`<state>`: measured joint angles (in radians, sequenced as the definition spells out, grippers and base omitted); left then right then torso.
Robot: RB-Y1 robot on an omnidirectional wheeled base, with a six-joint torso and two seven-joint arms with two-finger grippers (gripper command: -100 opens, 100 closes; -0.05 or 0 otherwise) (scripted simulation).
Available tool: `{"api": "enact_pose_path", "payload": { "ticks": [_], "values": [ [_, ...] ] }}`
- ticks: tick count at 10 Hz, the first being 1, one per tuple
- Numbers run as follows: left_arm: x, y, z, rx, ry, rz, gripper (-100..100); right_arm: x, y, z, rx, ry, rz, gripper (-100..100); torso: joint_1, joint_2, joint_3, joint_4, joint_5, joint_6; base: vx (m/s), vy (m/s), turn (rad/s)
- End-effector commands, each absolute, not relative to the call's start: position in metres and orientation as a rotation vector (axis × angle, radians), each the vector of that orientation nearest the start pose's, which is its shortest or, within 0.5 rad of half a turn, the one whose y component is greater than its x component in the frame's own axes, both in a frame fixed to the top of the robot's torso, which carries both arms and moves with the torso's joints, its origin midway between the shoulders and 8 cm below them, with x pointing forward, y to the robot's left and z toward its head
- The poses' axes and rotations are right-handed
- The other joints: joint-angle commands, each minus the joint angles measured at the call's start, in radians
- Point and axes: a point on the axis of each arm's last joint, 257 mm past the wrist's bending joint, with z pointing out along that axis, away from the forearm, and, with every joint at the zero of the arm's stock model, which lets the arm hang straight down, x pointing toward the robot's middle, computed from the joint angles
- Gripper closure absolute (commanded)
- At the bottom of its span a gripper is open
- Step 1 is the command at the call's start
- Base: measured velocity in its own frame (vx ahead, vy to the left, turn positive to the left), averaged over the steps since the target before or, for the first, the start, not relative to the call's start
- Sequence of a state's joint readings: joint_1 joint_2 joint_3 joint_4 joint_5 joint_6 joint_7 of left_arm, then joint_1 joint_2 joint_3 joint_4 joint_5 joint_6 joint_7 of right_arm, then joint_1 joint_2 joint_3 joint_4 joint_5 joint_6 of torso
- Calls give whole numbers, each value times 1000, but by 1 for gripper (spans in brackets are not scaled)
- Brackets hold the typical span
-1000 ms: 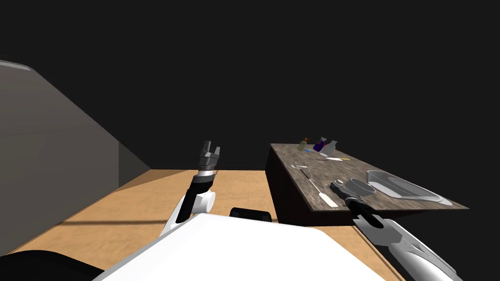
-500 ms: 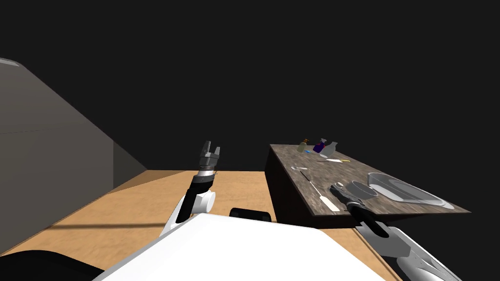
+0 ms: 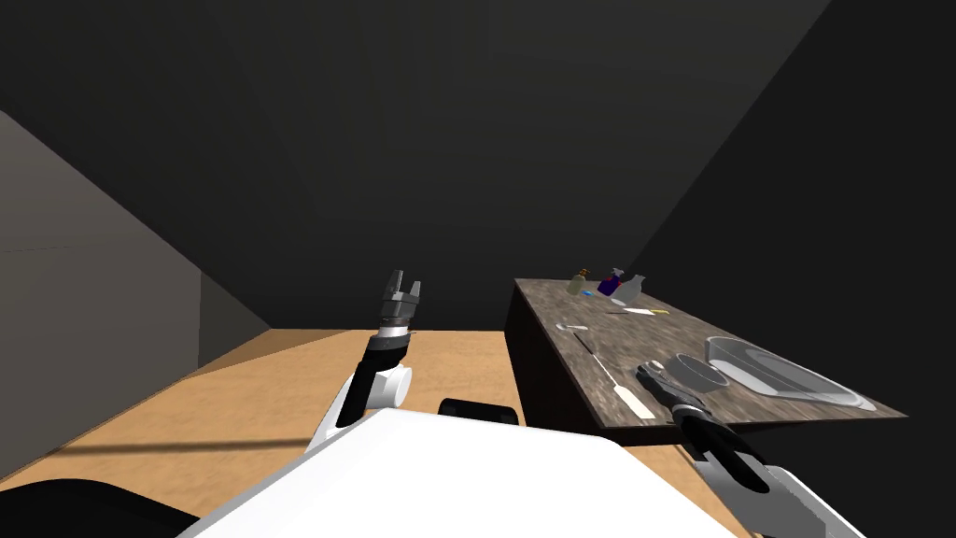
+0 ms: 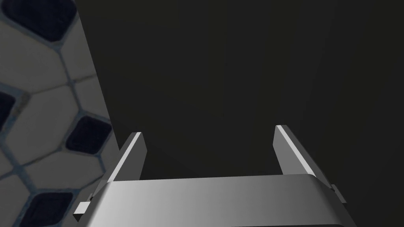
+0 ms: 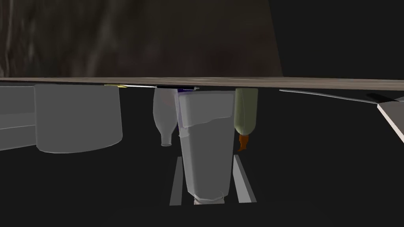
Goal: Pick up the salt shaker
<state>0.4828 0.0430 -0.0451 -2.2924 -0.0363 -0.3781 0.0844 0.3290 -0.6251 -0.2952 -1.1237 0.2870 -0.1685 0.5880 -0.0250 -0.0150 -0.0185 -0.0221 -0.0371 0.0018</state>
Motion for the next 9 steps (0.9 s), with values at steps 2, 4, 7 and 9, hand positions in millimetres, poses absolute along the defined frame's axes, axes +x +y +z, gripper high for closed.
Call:
{"api": "enact_pose_path", "payload": {
  "ticks": [2,4,7,9],
  "values": [
    [365,257,10,-723,714,-1382,0,285,-650,-361,489,1906,-365,100,1,2,1,0,0,0,63,-25,-20],
    [365,257,10,-723,714,-1382,0,278,-643,-354,458,1907,-362,100,-1,0,0,0,0,0,62,-29,-17],
    [365,257,10,-723,714,-1382,0,259,-637,-346,468,1899,-375,100,0,1,1,0,0,0,62,-23,-17],
    [365,257,10,-723,714,-1382,0,240,-635,-340,487,1892,-395,100,1,1,1,0,0,-1,59,-23,-12]
  ]
}}
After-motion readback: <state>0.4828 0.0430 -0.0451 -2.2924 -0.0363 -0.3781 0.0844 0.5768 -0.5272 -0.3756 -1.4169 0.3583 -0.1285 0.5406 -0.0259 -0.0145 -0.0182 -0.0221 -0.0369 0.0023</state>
